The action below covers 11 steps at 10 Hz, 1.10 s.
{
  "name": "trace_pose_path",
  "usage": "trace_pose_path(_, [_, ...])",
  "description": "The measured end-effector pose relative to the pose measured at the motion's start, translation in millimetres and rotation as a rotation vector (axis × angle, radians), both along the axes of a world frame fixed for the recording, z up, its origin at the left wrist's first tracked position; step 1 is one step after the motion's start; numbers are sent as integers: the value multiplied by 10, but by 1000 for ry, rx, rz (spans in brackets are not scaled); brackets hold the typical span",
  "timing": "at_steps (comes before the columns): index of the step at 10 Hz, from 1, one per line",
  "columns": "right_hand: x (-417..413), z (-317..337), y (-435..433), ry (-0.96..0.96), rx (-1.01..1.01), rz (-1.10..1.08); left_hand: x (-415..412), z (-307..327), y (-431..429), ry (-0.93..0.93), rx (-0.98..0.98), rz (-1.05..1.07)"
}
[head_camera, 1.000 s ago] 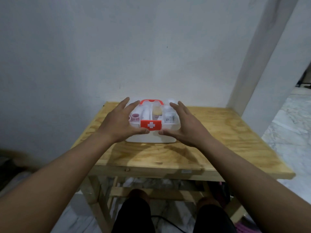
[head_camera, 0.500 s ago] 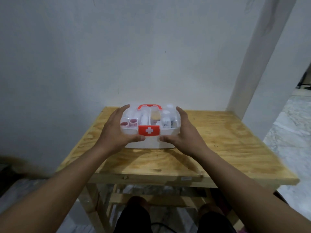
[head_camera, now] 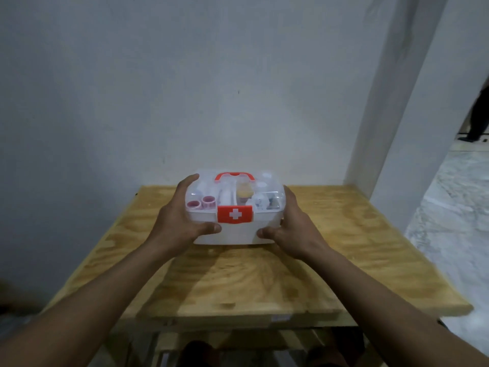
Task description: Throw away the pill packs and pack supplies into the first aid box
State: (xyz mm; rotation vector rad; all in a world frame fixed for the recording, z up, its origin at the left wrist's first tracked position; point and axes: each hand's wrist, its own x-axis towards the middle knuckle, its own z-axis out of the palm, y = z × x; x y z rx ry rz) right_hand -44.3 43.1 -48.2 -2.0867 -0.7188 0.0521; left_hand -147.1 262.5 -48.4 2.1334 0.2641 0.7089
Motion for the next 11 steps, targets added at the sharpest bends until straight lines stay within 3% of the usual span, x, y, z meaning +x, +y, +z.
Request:
trace_pose_path(5, [1173, 135, 65, -1, -65, -67, 1243, 57, -66, 4, -104, -44])
trace_pose_path(9, [1331, 8, 117, 16, -34, -82, 1426, -15, -39, 26, -74, -31])
trace_pose_path(10, [1240, 27, 134, 27, -127, -106, 1345, 44, -72, 75, -67, -5])
trace_pose_path(11, [1144, 185, 34, -32, -135, -222, 1209, 126, -114, 65, -77, -9])
